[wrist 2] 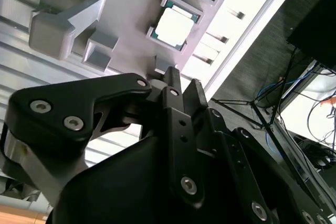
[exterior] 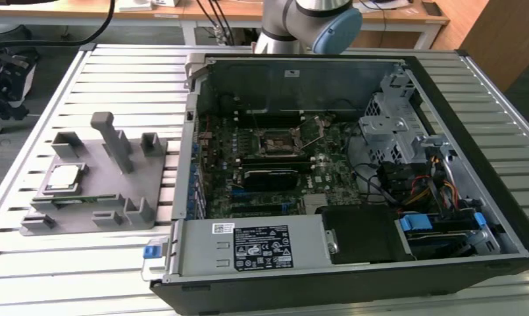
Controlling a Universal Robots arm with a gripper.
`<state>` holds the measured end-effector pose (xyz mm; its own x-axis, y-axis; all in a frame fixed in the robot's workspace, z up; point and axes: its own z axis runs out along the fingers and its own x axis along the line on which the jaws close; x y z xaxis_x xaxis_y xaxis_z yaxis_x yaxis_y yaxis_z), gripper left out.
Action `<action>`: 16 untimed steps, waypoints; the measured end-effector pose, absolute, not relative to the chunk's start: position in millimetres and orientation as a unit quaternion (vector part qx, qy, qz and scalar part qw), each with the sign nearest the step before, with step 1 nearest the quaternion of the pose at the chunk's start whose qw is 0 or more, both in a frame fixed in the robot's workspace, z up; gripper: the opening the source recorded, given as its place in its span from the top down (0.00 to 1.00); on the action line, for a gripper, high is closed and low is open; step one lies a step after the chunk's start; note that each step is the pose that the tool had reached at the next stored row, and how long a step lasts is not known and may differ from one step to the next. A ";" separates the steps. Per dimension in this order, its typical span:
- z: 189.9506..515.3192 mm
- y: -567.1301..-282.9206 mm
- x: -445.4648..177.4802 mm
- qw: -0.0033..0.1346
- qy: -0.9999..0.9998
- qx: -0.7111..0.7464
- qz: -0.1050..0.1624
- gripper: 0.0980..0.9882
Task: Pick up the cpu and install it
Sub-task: 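Pick up the cpu and move it towards the insertion slot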
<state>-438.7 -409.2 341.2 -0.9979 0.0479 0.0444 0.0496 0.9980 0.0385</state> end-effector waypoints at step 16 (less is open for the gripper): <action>329.6 -410.5 -438.6 0.022 -1.000 0.002 -0.019 0.26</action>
<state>-438.6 -410.5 329.6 -0.9990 -0.0044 0.0442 -0.0027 0.9993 0.0385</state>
